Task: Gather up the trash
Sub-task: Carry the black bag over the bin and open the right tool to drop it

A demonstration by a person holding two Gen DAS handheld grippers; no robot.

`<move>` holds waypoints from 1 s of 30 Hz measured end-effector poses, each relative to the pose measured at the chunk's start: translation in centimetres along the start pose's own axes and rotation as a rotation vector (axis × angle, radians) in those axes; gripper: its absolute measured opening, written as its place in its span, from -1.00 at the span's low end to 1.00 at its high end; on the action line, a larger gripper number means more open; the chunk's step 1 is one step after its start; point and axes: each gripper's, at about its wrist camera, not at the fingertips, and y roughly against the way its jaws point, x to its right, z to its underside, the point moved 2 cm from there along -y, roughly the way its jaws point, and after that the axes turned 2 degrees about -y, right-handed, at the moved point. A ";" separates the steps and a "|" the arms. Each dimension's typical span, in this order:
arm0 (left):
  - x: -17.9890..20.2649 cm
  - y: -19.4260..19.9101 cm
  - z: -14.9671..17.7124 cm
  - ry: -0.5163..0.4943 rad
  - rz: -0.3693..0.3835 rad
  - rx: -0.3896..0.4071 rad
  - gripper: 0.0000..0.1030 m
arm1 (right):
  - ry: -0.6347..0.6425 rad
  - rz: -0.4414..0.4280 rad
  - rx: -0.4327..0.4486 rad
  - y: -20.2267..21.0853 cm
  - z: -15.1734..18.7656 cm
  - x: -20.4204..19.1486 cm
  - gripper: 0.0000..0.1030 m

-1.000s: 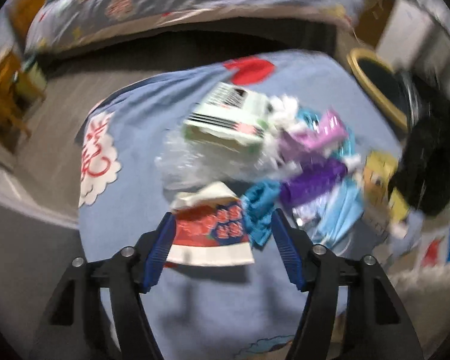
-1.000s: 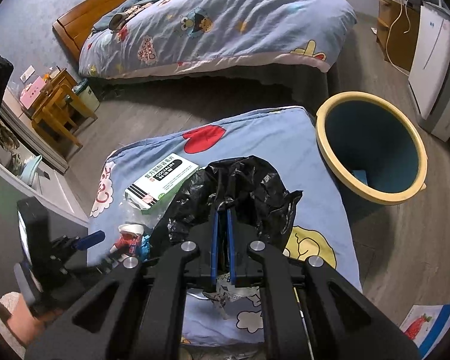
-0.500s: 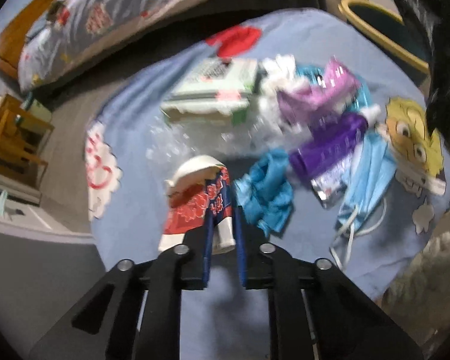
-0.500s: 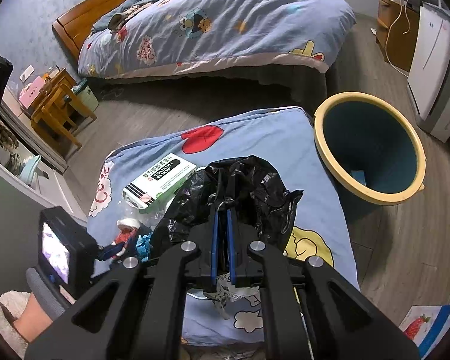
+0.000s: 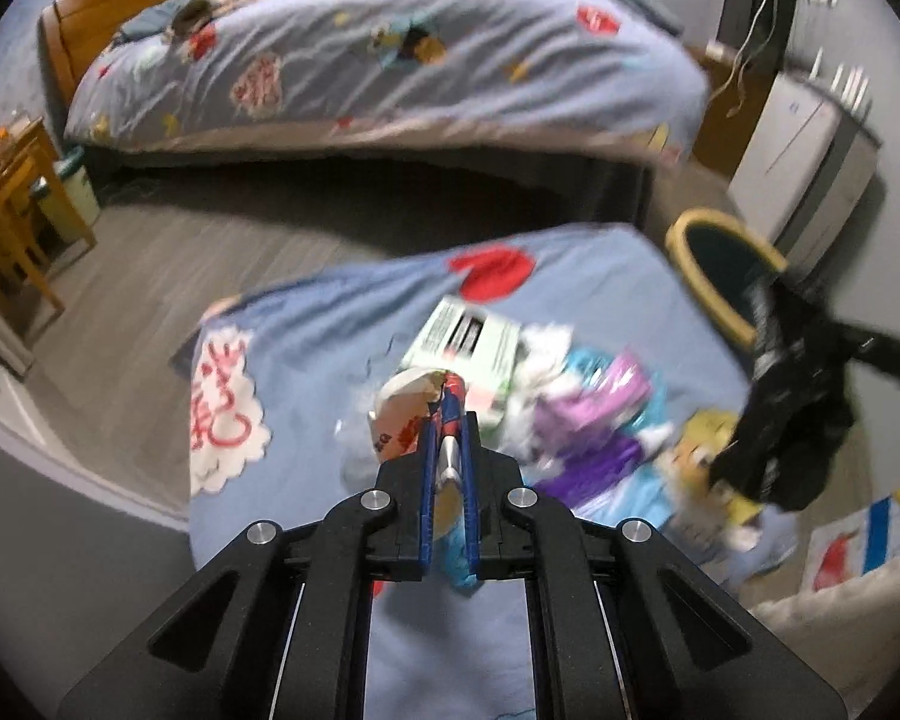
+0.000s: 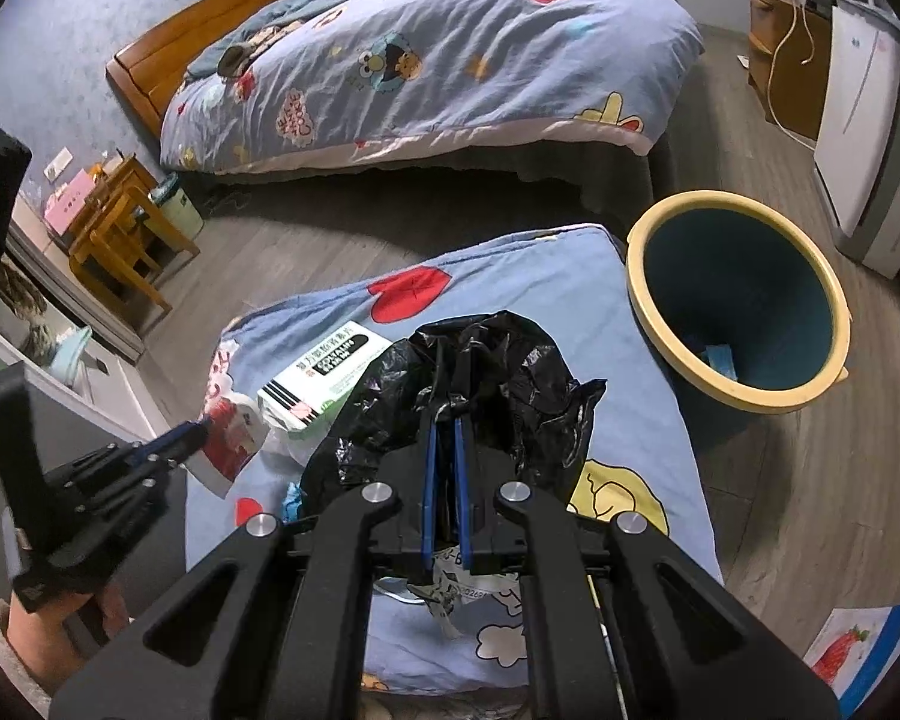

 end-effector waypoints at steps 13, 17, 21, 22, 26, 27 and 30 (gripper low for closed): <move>3.2 3.7 -2.8 -0.050 0.091 0.157 -0.83 | 0.011 -0.011 0.089 2.8 -2.5 0.9 -0.90; 4.5 3.5 -3.8 -0.066 0.112 0.173 -0.83 | 0.030 0.026 0.122 3.0 -3.9 2.0 -0.90; 5.9 2.5 -5.2 -0.104 0.116 0.164 -0.83 | 0.020 0.073 0.136 2.6 -5.5 3.9 -0.90; 6.5 2.1 -5.8 -0.121 0.113 0.160 -0.83 | 0.011 0.077 0.137 2.4 -5.9 4.5 -0.90; 8.4 0.6 -7.2 -0.154 0.121 0.147 -0.83 | -0.047 0.089 0.138 1.7 -7.6 7.5 -0.90; 8.9 0.2 -7.5 -0.159 0.126 0.144 -0.83 | -0.057 0.093 0.139 1.5 -7.8 8.1 -0.90; 10.8 -1.0 -8.6 -0.182 0.143 0.139 -0.83 | -0.091 0.104 0.135 0.8 -8.6 10.0 -0.90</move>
